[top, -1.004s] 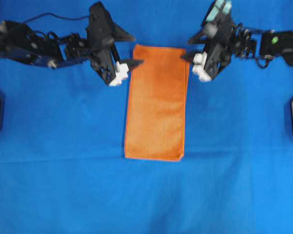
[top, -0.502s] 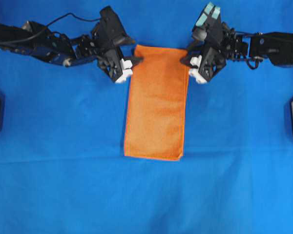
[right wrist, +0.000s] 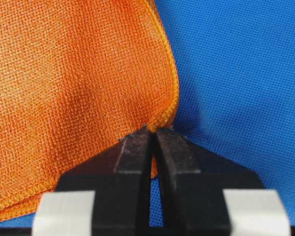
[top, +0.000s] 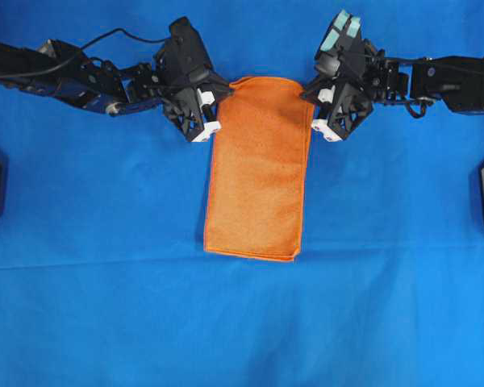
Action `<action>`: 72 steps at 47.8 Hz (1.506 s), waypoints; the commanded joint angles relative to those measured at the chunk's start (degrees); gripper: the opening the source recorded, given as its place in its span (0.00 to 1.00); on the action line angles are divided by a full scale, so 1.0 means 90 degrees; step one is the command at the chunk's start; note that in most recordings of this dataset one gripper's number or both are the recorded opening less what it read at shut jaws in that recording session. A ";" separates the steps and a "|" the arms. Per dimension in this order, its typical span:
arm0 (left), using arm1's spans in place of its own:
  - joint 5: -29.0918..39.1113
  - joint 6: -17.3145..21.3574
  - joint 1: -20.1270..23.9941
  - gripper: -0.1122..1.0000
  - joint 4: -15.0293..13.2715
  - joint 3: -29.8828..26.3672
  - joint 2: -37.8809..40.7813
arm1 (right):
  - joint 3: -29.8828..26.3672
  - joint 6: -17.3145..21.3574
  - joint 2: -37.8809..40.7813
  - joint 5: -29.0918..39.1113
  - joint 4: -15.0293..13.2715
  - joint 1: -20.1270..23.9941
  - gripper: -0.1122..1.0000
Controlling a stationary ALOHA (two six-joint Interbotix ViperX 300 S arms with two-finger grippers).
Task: Fold the orange towel.
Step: 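Grasp the top corners of the vertical folded towel with both grippers, then fold the top edge down toward the bottom edge with both grippers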
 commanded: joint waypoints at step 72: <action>0.0781 0.0127 -0.1260 0.12 -0.0010 0.0928 -0.2568 | 0.0244 -0.0020 -0.2070 0.1016 0.0352 0.1484 0.11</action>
